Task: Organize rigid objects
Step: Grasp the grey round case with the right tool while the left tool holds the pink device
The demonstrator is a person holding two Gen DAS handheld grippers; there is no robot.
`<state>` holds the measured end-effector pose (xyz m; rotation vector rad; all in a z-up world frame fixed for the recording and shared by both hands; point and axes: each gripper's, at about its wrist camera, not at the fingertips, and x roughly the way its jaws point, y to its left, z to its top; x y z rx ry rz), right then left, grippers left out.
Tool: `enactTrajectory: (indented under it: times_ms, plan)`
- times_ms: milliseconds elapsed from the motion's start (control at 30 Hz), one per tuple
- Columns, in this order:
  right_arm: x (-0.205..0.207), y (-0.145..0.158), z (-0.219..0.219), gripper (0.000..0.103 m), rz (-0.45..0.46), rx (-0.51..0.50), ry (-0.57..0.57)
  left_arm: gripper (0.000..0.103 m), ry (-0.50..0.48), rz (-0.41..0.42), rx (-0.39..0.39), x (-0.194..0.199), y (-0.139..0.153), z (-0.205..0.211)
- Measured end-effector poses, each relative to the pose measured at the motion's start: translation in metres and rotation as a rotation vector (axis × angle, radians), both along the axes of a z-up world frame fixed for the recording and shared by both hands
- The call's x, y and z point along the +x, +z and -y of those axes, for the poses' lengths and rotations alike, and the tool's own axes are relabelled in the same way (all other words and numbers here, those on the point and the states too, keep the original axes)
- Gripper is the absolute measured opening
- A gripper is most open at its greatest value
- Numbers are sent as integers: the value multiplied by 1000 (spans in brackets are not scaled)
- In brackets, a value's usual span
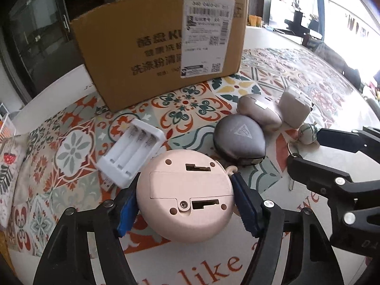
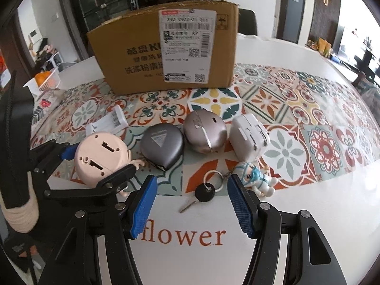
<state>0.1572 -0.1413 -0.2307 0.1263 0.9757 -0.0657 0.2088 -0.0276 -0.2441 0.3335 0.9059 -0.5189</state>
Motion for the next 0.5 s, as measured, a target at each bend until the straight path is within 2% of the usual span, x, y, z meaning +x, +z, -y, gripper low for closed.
enactTrajectory:
  times_ms: [133, 333, 500]
  plan:
    - [4, 1, -6, 62, 31, 5, 52, 71, 32, 34, 9, -4, 9, -12]
    - [17, -6, -16, 62, 60, 26, 118, 71, 97, 38, 10, 0, 13, -29]
    - [29, -18, -18, 62, 44, 35, 138, 71, 130, 27, 6, 5, 10, -37]
